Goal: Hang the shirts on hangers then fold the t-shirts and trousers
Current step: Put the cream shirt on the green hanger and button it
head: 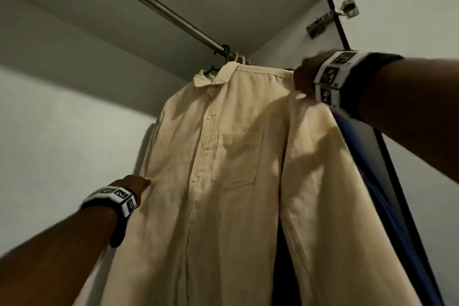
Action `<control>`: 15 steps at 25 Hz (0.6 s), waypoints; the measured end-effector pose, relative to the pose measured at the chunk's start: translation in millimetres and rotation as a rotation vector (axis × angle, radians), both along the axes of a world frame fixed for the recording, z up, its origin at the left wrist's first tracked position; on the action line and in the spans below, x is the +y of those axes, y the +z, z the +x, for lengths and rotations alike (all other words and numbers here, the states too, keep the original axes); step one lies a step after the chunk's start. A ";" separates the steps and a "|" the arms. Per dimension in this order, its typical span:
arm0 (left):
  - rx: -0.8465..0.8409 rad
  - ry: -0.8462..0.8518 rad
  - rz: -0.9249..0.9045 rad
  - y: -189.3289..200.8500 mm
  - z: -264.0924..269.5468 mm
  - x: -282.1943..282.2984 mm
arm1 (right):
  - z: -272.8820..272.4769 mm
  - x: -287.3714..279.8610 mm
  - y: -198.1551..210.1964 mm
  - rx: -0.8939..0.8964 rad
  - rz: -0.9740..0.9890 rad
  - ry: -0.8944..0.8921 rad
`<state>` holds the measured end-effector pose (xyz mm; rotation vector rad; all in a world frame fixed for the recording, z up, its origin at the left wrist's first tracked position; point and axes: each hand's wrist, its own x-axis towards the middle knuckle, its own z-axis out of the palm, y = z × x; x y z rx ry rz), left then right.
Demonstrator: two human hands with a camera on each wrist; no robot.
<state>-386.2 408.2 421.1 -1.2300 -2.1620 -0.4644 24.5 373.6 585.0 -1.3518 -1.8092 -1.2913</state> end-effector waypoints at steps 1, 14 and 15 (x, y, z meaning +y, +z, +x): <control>0.033 0.001 0.079 -1.4 3.0 -7.8 | -5.9 -0.3 -6.5 -0.082 0.136 0.006; 0.125 -0.599 -0.041 -103.0 103.7 -21.8 | -93.2 17.1 -171.5 -0.512 -0.549 0.099; 0.143 -0.582 -0.301 -123.0 114.1 -19.8 | -97.8 17.3 -201.9 -0.526 -0.801 0.022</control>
